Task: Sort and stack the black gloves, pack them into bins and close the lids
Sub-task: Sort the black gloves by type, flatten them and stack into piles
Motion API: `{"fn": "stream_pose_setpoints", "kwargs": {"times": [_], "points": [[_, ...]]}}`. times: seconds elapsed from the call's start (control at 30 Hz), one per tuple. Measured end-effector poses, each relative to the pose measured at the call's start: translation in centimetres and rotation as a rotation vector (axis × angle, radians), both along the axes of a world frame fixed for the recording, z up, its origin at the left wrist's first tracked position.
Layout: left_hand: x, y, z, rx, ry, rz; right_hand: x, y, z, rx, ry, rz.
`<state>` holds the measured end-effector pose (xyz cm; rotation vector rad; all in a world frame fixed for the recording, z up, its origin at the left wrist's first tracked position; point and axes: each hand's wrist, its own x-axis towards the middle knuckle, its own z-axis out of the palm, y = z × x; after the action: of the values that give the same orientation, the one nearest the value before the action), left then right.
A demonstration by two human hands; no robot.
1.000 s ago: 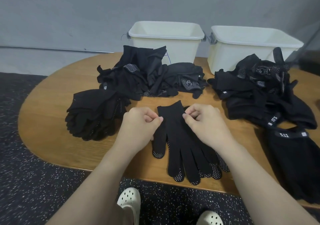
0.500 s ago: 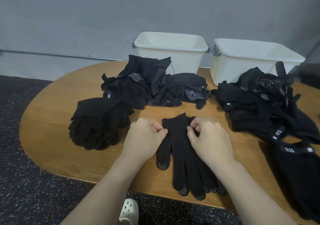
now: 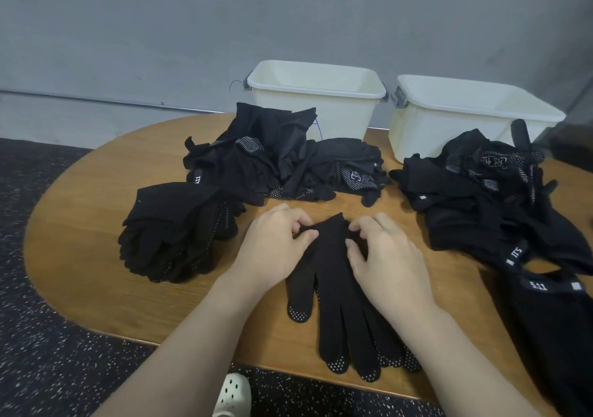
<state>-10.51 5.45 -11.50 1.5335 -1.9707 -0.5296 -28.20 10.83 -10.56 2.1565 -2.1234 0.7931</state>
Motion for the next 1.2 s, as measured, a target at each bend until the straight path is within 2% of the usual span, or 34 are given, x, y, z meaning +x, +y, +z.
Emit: {"fn": "stream_pose_setpoints", "kwargs": {"times": [0.13, 0.3, 0.43, 0.53, 0.63, 0.87, 1.0, 1.2], "points": [[0.1, -0.6, -0.4, -0.007, 0.043, -0.005, -0.3, -0.2, -0.5, -0.079, 0.101, 0.231], [0.4, -0.4, -0.1, -0.026, 0.062, -0.013, -0.4, 0.4, -0.4, 0.164, 0.079, 0.423], [1.2, 1.7, 0.7, -0.043, 0.030, 0.058, -0.8, 0.4, -0.8, 0.323, 0.104, 0.433], [2.0, 3.9, 1.2, 0.055, 0.076, 0.067, -0.8, 0.4, -0.7, 0.377, 0.133, 0.441], [2.6, 5.2, 1.8, 0.202, 0.065, 0.012, -0.8, 0.5, -0.7, 0.405, 0.145, 0.447], [2.7, 5.9, 2.7, 0.311, 0.057, 0.003, -0.9, 0.5, -0.9, 0.417, 0.124, 0.448], [2.9, 6.6, 3.4, 0.357, 0.010, -0.012, -0.8, 0.5, -0.9, 0.418, 0.115, 0.452], [3.2, 6.8, 3.3, 0.309, -0.084, -0.011, -0.9, 0.5, -0.7, 0.421, 0.125, 0.453]]}}
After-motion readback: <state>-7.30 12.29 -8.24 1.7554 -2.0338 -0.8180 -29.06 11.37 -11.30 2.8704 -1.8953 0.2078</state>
